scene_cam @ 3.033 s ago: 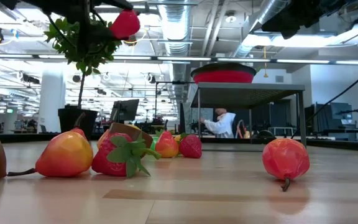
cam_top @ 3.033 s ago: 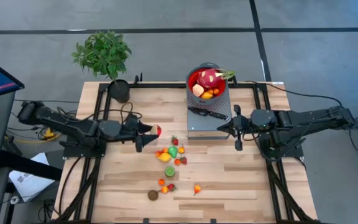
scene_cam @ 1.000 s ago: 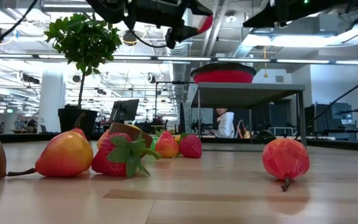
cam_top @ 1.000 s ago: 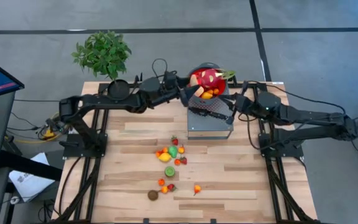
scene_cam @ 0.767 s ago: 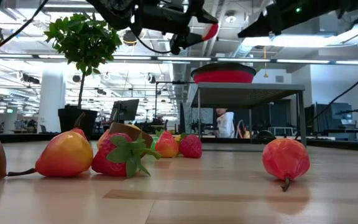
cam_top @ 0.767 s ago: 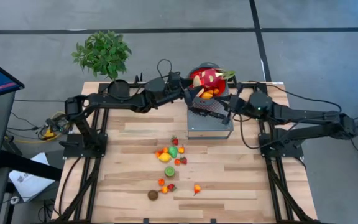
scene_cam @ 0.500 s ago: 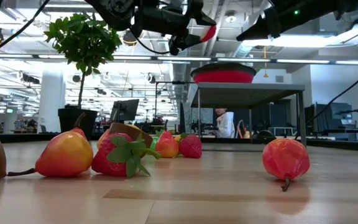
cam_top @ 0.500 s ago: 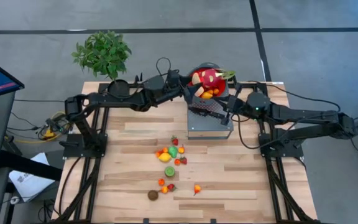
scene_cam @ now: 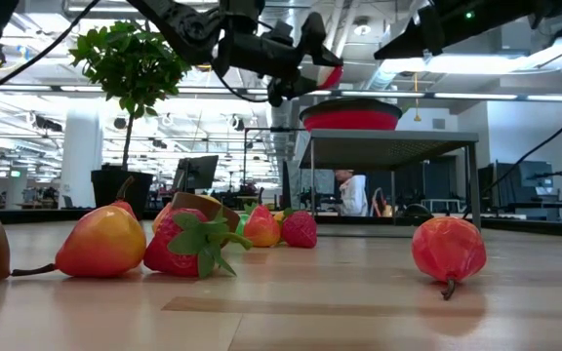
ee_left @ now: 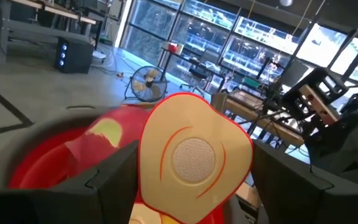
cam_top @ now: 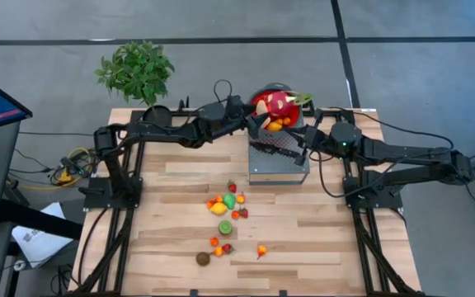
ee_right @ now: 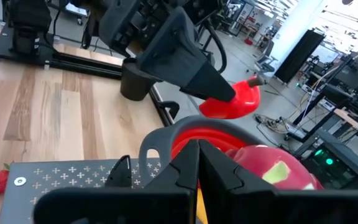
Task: Pick & Place Fruit
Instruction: Put the red half apple into the red colander on the shelf, then put the yellow pear into the red colander on the shelf
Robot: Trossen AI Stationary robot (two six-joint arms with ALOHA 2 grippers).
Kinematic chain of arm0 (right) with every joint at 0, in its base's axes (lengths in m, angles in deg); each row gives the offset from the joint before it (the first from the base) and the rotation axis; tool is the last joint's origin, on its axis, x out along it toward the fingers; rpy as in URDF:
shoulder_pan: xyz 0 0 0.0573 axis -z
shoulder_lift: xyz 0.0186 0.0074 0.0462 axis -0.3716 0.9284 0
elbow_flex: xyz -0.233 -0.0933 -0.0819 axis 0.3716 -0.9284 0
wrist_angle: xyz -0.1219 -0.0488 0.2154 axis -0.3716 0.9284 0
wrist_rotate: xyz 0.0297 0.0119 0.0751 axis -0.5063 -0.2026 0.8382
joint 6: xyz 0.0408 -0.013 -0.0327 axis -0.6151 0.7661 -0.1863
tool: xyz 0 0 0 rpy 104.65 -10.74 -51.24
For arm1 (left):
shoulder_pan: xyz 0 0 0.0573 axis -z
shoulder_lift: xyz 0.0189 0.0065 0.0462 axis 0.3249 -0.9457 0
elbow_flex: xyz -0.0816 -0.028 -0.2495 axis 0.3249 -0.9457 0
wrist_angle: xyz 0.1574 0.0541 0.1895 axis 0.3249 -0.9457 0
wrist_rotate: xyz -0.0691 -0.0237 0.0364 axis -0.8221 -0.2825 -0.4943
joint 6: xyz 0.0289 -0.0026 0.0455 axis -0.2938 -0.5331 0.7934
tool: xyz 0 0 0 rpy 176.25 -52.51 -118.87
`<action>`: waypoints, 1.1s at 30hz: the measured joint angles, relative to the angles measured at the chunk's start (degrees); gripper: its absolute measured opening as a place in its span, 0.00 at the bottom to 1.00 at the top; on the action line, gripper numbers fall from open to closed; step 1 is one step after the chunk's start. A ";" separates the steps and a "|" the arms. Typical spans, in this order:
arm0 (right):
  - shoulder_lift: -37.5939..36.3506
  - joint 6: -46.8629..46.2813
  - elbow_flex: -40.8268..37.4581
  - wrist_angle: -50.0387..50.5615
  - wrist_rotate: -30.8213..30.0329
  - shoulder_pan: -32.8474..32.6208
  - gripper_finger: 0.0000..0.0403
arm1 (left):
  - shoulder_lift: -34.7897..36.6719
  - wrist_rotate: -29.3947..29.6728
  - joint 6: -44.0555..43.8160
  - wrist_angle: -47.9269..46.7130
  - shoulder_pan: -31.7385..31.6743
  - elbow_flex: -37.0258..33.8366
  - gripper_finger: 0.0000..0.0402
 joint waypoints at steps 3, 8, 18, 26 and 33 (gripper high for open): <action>0.00 0.00 0.00 0.39 0.00 0.00 0.01 | -0.05 0.02 -0.01 -0.02 0.02 0.00 0.67; 0.00 -0.74 -0.02 0.69 -0.02 0.00 0.01 | 0.07 0.02 -0.01 0.04 0.00 0.00 0.69; 0.00 -0.85 -0.02 1.74 -0.02 0.00 0.01 | 0.12 -0.01 -0.51 0.04 -0.16 0.00 0.76; -0.03 -0.98 -0.02 1.98 -0.03 -0.27 0.01 | 1.33 -0.48 -0.58 -0.12 -0.31 -0.04 0.78; -2.68 -2.44 0.00 3.87 -0.13 -3.49 0.01 | 5.36 -6.93 -0.47 -0.28 0.09 -0.04 0.60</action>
